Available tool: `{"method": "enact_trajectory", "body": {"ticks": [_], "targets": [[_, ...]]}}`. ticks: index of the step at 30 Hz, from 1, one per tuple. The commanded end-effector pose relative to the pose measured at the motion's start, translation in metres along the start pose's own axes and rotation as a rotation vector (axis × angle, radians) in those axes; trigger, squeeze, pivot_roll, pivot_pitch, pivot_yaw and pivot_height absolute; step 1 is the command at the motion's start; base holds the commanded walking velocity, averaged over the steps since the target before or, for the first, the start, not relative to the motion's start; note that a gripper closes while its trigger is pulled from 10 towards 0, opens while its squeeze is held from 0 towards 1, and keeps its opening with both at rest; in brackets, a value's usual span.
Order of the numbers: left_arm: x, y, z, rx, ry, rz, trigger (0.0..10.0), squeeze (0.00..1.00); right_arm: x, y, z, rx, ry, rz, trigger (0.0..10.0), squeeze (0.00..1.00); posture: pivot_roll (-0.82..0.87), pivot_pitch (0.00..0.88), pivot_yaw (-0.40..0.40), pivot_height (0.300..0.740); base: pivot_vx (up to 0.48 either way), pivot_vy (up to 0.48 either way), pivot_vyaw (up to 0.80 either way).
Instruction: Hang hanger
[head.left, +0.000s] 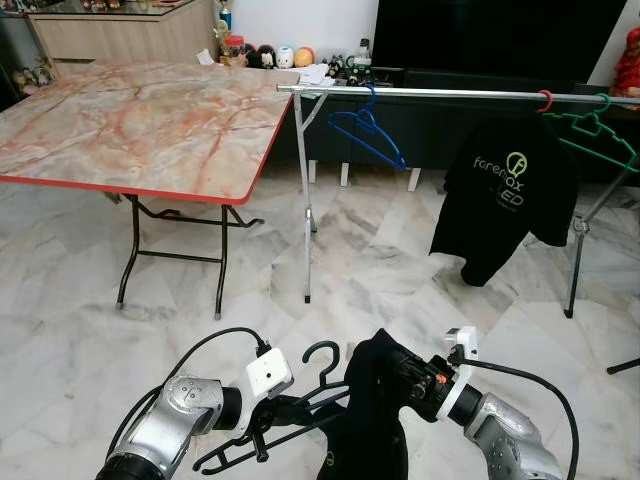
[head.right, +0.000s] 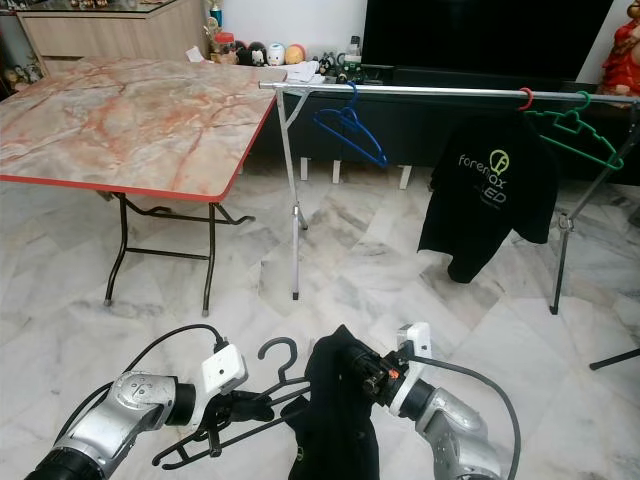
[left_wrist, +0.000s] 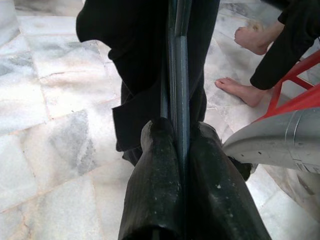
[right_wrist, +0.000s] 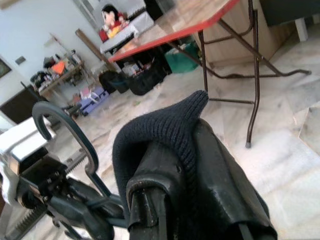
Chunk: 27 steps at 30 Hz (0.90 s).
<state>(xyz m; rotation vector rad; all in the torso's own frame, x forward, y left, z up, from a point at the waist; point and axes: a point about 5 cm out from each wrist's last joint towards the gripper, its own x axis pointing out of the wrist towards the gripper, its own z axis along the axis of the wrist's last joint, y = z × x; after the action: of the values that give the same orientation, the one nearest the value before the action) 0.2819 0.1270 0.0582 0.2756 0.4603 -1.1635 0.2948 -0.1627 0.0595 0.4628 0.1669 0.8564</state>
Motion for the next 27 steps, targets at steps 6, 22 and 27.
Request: {"method": "enact_trajectory", "body": {"ticks": [6, 22, 27], "targets": [[-0.004, 0.007, 0.000, 0.003, -0.016, 0.077, 0.0, 0.00, -0.004, -0.008, 0.023, -0.053, -0.135, -0.135, 0.0, 0.00, 0.02, 0.050, 0.009, 0.740, 0.000, 0.000, 0.00], [-0.050, 0.003, -0.029, 0.015, 0.115, 0.017, 0.0, 0.00, -0.045, -0.026, 0.021, -0.161, -0.057, -0.328, 0.0, 0.00, 0.03, 0.032, 0.019, 0.740, 0.000, 0.000, 0.00], [-0.059, 0.015, -0.042, 0.140, 0.286, 0.103, 0.0, 0.00, -0.047, -0.029, 0.023, -0.207, -0.007, -0.327, 0.0, 0.00, 0.03, 0.026, 0.024, 0.740, 0.000, 0.000, 0.00]]}}
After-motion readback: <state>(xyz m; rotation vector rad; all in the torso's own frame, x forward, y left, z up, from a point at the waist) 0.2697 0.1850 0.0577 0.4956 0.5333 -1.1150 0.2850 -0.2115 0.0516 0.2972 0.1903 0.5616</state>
